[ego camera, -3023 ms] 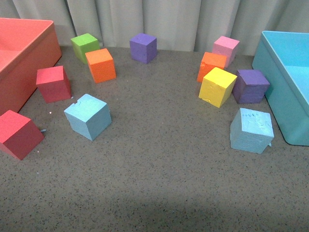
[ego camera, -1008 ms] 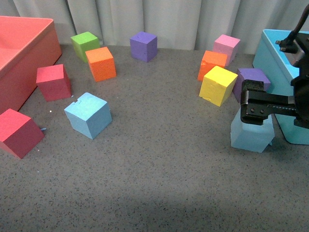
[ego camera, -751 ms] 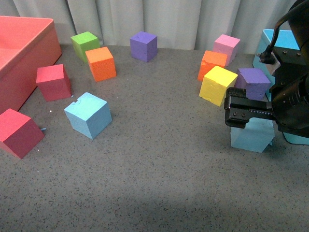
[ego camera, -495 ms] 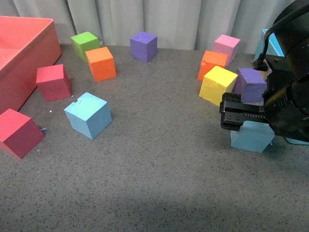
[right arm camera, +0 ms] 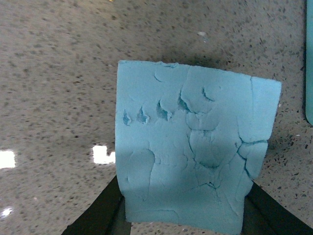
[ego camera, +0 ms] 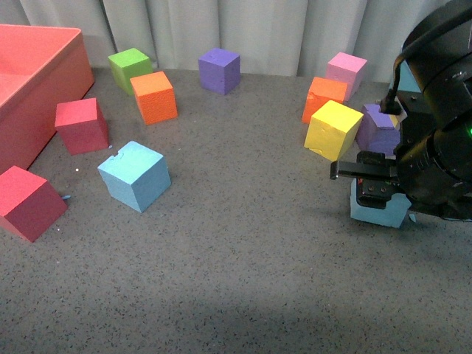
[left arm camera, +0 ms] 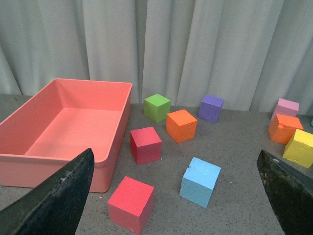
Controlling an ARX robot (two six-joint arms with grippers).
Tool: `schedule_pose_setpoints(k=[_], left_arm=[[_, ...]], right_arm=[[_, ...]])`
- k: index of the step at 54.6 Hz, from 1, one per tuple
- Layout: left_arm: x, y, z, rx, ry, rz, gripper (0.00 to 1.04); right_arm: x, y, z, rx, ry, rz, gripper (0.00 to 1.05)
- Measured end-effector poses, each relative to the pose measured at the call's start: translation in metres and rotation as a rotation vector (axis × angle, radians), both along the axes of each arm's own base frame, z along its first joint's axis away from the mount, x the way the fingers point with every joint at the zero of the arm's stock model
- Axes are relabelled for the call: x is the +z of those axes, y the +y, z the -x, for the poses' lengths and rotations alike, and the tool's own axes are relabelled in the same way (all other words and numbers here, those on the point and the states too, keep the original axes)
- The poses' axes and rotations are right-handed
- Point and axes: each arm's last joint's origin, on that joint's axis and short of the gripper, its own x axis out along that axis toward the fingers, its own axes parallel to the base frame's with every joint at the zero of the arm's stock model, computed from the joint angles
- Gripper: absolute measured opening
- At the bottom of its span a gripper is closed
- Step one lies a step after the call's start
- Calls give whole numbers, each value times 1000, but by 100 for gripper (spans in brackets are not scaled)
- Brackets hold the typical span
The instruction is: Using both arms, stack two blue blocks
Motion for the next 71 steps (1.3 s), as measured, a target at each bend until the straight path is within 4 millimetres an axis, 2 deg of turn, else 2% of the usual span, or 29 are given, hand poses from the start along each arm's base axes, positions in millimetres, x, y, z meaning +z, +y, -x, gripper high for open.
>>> schedule_pose_setpoints(k=[7,15,23,35,51,71], left_arm=[[0,0,0,0,0,0,98],[0,0,0,0,0,0,98],[0,0,0,0,0,0,98],[0,0,0,0,0,0,98],[0,0,0,0,0,0,98],[0,0,0,0,0,0,98]], right_arm=[[17,22,5,74,-41,-34,40],[21,57,5,172,-45,-57,38],[17,81,1,232,-42,-64,38],[0,111,-10,289,-6,-66,38],[-5,121,-22,315,-14,-73,38],[-8,123,-22,374,-16,-50,38]])
